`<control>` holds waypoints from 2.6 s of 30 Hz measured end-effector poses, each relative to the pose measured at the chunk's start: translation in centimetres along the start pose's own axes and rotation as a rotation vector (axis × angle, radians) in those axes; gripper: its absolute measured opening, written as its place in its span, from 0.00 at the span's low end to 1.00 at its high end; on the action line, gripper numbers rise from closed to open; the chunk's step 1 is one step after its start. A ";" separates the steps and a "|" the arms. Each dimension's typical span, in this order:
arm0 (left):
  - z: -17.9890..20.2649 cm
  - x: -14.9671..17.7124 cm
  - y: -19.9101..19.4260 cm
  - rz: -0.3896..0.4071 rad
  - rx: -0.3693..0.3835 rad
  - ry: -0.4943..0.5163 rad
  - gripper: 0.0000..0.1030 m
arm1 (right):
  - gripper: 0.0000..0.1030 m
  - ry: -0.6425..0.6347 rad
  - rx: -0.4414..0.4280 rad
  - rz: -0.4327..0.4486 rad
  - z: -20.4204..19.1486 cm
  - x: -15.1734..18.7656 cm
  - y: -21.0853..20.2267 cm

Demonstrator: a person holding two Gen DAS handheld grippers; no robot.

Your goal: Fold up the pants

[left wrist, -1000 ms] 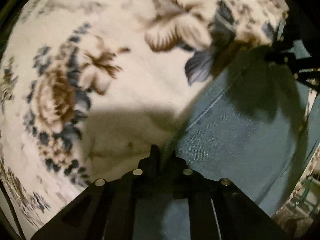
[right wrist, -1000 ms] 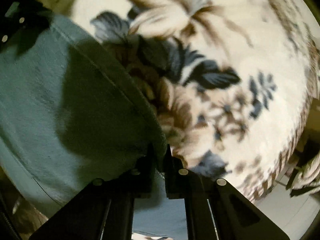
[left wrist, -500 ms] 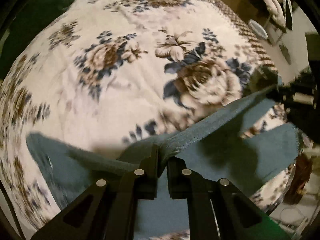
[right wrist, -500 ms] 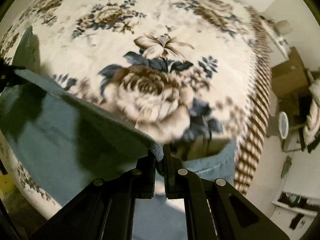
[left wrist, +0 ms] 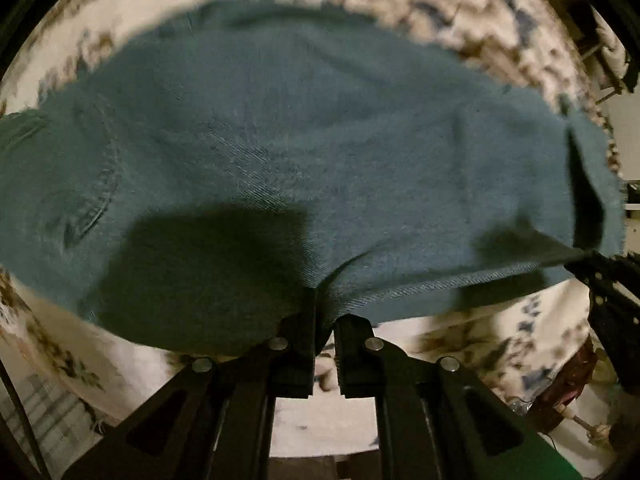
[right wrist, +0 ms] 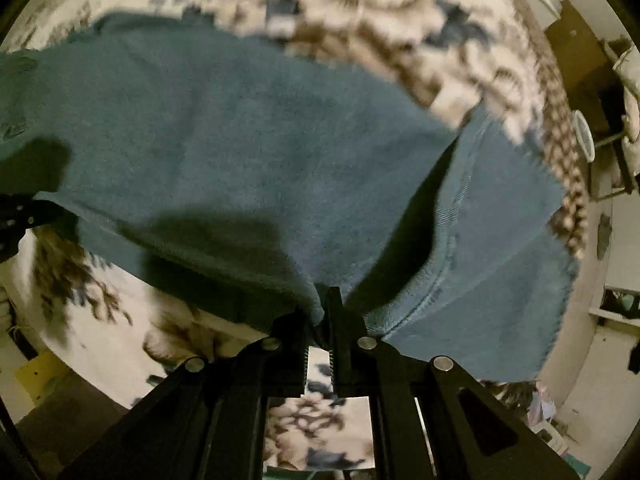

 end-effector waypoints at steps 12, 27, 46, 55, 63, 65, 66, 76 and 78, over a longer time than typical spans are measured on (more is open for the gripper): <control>0.7 1.2 -5.6 0.112 0.009 -0.048 1.00 | 0.87 0.441 -0.383 0.061 3.4 5.1 -4.7; 4.8 -5.5 -2.8 0.259 -0.164 0.015 1.00 | 0.09 0.708 -0.086 0.085 17.6 -4.0 1.6; 7.4 -3.7 -2.1 0.242 -0.093 0.033 1.00 | 0.51 1.316 -0.403 0.306 25.0 16.0 1.8; 7.2 -3.5 -1.9 0.237 -0.088 0.021 1.00 | 0.09 1.189 -0.240 0.247 24.2 14.7 0.4; 7.2 -3.3 -1.8 0.224 -0.059 0.015 1.00 | 0.16 1.221 -0.300 0.081 23.8 19.2 1.6; 7.2 -3.5 -2.2 0.230 -0.058 0.018 1.00 | 0.25 1.168 -0.217 0.114 24.5 18.7 -0.4; 7.2 -3.5 -2.5 0.242 -0.061 0.024 1.00 | 0.36 1.139 -0.177 0.136 24.8 18.2 -1.5; 6.6 -5.1 -1.9 0.283 -0.108 0.021 1.00 | 0.57 0.805 0.027 0.065 28.7 5.4 1.0; 6.7 -5.6 -1.7 0.294 -0.114 0.024 1.00 | 0.22 0.728 0.130 0.005 28.9 4.7 2.1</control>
Point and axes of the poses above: each gripper's, at about its wrist camera, not at the fingertips, and y roughly the way its jaws point, z to its right, x to its underside, the point moved 7 cm from there along y, roughly the way its jaws point, and after that the axes turned 5 degrees about -y, right-handed, at the moved point
